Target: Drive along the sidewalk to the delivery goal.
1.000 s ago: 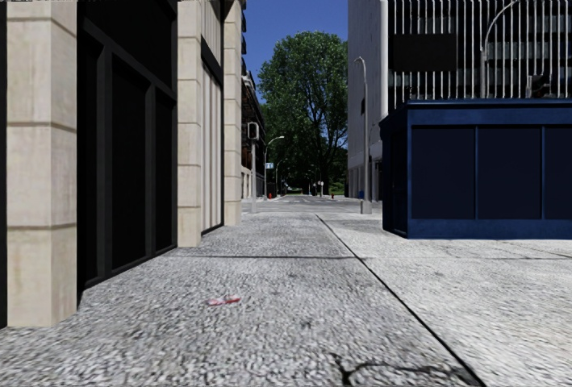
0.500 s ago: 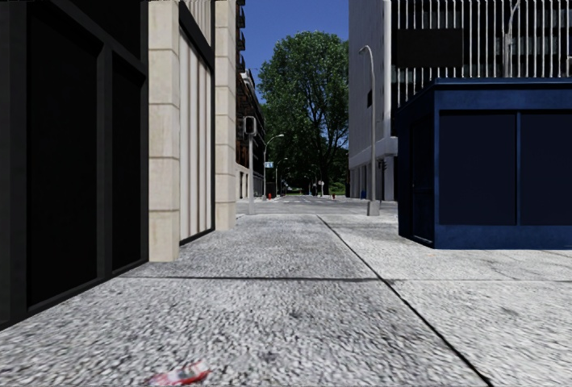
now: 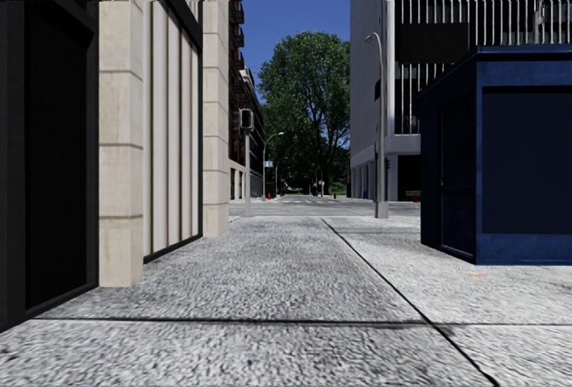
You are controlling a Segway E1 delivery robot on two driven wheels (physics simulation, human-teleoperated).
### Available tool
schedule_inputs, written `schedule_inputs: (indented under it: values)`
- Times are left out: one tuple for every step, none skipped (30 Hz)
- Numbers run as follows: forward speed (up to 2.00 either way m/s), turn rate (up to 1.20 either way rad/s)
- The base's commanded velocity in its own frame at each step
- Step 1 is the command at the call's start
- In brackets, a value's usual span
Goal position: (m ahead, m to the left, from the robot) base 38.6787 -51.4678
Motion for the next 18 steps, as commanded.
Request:
schedule_inputs:
  values:
    - [1.92, 0.00]
    - [1.92, 0.00]
    - [1.92, 0.00]
    - [1.92, 0.00]
    - [1.92, 0.00]
    - [1.92, 0.00]
    - [1.92, 0.00]
    - [1.92, 0.00]
    - [1.92, 0.00]
    - [1.92, 0.00]
    - [1.92, 0.00]
    - [1.92, 0.00]
    - [1.92, 0.00]
    - [1.92, 0.00]
    - [1.92, 0.00]
    - [1.92, 0.00]
    - [1.92, 0.00]
    - [1.92, 0.00]
